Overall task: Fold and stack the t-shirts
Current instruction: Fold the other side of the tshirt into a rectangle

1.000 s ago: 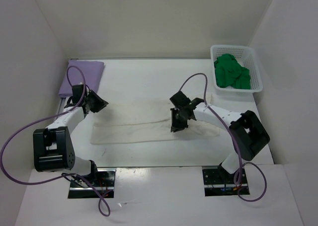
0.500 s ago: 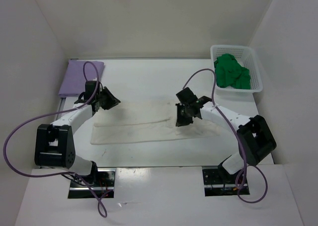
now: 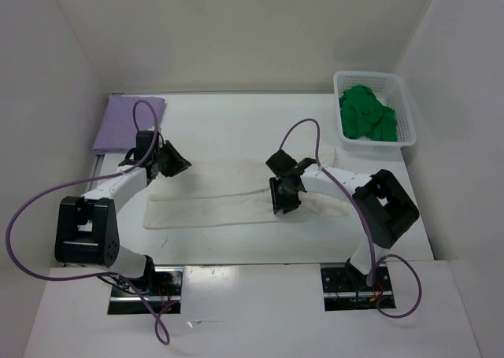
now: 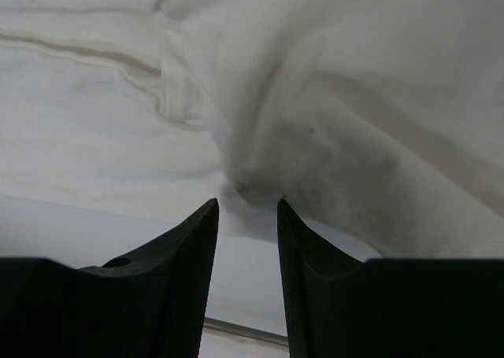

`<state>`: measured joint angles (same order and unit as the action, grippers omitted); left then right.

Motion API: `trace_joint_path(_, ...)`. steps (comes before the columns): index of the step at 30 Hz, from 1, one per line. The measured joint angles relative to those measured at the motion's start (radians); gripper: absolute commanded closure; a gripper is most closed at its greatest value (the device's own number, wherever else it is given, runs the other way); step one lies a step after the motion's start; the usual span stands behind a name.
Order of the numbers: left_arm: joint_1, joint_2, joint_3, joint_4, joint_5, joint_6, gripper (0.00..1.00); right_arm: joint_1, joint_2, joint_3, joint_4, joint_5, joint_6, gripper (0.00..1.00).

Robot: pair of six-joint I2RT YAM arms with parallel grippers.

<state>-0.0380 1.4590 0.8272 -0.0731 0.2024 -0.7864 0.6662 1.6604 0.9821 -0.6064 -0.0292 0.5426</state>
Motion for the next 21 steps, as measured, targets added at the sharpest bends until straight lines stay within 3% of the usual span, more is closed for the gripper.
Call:
trace_joint_path(3,0.0,-0.001,-0.011,0.0,0.0,-0.001,0.72,0.006,0.006,0.001,0.0,0.008,-0.001,0.58)
trace_joint_path(13,0.0,-0.002,-0.031,0.002,-0.001,-0.004,0.72,0.006,0.011,0.014,0.0,0.061,0.011,0.91)
trace_joint_path(21,0.0,-0.002,-0.031,0.008,-0.002,-0.004,0.72,0.006,0.009,0.052,-0.027,0.043,0.013,0.93)
